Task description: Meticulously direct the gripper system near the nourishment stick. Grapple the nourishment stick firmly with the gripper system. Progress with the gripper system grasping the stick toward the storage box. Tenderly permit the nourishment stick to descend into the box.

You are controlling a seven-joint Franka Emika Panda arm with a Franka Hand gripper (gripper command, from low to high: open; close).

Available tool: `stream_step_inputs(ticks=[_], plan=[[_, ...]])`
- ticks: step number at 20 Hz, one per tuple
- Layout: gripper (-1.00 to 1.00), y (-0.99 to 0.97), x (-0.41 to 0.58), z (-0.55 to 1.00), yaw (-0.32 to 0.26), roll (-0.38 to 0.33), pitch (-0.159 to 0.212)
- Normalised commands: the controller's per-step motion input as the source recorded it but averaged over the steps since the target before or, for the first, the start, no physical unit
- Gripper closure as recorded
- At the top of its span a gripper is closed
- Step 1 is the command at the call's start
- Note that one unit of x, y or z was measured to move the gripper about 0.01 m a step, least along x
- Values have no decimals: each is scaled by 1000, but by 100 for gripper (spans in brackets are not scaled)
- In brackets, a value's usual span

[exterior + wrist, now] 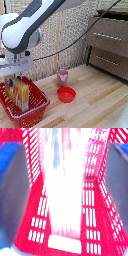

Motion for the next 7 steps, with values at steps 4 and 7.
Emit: stream_step_inputs(ticks=[4, 7], plan=[[-100, -208, 188, 491, 8, 35, 32], [-100, -85, 252, 731, 23, 0, 61]])
